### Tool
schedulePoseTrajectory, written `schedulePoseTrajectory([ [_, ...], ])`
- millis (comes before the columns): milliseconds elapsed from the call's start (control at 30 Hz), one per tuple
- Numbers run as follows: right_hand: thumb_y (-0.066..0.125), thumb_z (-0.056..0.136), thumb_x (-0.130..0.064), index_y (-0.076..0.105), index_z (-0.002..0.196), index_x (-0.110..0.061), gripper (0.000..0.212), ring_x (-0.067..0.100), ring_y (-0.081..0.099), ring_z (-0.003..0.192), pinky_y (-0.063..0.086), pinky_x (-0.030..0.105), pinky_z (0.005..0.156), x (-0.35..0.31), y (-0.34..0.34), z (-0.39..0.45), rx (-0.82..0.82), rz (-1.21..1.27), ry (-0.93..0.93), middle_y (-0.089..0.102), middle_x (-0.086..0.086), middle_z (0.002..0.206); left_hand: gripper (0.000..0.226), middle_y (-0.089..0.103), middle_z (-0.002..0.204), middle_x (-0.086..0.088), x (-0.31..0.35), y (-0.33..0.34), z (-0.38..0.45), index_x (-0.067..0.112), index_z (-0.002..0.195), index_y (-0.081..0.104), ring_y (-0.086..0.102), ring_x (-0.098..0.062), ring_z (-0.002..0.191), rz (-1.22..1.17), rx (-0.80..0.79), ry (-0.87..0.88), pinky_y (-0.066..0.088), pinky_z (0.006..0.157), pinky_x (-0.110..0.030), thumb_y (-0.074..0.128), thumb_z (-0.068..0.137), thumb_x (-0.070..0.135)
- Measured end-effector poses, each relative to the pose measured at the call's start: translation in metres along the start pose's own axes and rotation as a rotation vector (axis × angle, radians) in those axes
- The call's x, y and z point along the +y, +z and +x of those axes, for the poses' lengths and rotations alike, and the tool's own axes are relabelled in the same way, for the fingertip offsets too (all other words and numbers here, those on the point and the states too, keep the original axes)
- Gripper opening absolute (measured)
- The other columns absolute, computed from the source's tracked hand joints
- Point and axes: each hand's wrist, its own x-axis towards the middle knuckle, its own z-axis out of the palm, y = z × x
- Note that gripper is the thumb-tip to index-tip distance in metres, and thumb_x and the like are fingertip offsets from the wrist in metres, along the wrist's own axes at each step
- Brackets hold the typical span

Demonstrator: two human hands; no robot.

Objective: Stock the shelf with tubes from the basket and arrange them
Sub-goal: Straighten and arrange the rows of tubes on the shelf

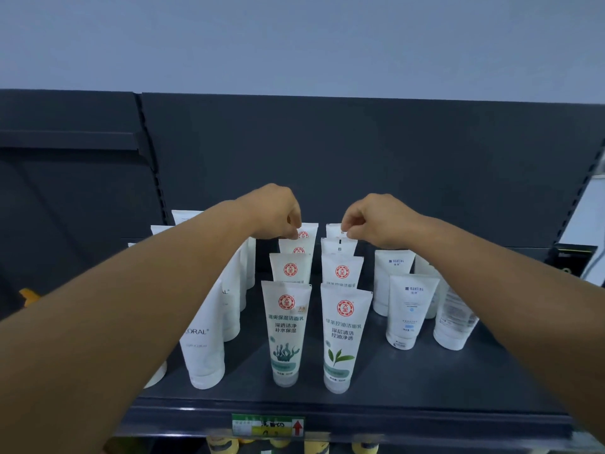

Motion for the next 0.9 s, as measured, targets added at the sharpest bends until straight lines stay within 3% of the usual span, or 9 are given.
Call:
schedulePoseTrajectory([
  [133,0.055,0.090,-0.005,0.072,0.098,-0.022,0.025,0.013,0.059,0.100,0.043,0.022,0.080,0.005,0.005,0.015,-0.042,-0.022,-0.010,0.059,-0.011,0.097,0.031,0.066,0.119,-0.001,0.000,0.007,0.016,0.016,0.118,0.067,0.062,-0.019,0.107,0.049,-0.018,-0.017,0.050,0.095,-0.032,0.066,0.088,0.025],
  [200,0.049,0.090,0.001,0.075,0.095,-0.023,0.036,0.010,0.054,0.095,0.040,0.022,0.078,0.005,0.009,0.022,-0.088,-0.038,-0.022,0.062,-0.008,0.104,0.030,0.067,0.118,-0.001,-0.001,0.013,0.023,0.016,0.116,0.068,0.062,-0.020,0.105,0.065,-0.056,-0.021,0.051,0.093,-0.032,0.067,0.087,0.024],
  [300,0.048,0.092,-0.001,0.076,0.100,-0.022,0.036,0.006,0.048,0.088,0.037,0.017,0.073,0.004,0.014,0.031,-0.148,-0.055,-0.060,0.066,-0.008,0.109,0.027,0.067,0.115,0.000,-0.004,0.019,0.032,0.017,0.113,0.070,0.062,-0.020,0.103,0.083,-0.104,-0.026,0.050,0.088,-0.030,0.069,0.086,0.022],
  [500,0.046,0.091,0.001,0.073,0.109,-0.018,0.038,0.006,0.053,0.087,0.040,0.018,0.078,0.005,0.015,0.039,-0.184,-0.012,-0.062,0.066,-0.010,0.100,0.028,0.065,0.120,-0.001,-0.011,0.023,0.041,0.015,0.116,0.068,0.061,-0.020,0.104,0.139,-0.127,-0.021,0.045,0.079,-0.025,0.066,0.089,0.023],
  [633,0.050,0.090,0.002,0.073,0.108,-0.016,0.034,0.003,0.053,0.081,0.041,0.016,0.076,0.010,0.014,0.044,-0.200,0.003,-0.065,0.055,-0.021,0.076,0.029,0.065,0.121,-0.001,-0.014,0.024,0.043,0.016,0.117,0.067,0.061,-0.019,0.105,0.143,-0.119,-0.008,0.045,0.079,-0.024,0.065,0.089,0.024],
  [800,0.062,0.088,-0.008,0.075,0.099,-0.024,0.023,0.005,0.053,0.083,0.038,0.012,0.064,0.012,0.018,0.047,-0.180,-0.024,-0.104,0.056,-0.020,0.078,0.027,0.065,0.120,-0.001,-0.015,0.024,0.043,0.015,0.115,0.068,0.061,-0.019,0.105,0.119,-0.109,0.000,0.047,0.081,-0.025,0.063,0.090,0.024],
  [900,0.068,0.086,-0.024,0.074,0.091,-0.025,0.008,0.007,0.050,0.089,0.043,0.021,0.073,0.010,0.022,0.049,-0.159,-0.074,-0.145,0.054,-0.017,0.084,0.026,0.066,0.117,-0.001,-0.013,0.025,0.042,0.016,0.113,0.069,0.061,-0.020,0.104,0.101,-0.111,0.009,0.049,0.084,-0.027,0.064,0.089,0.023],
])
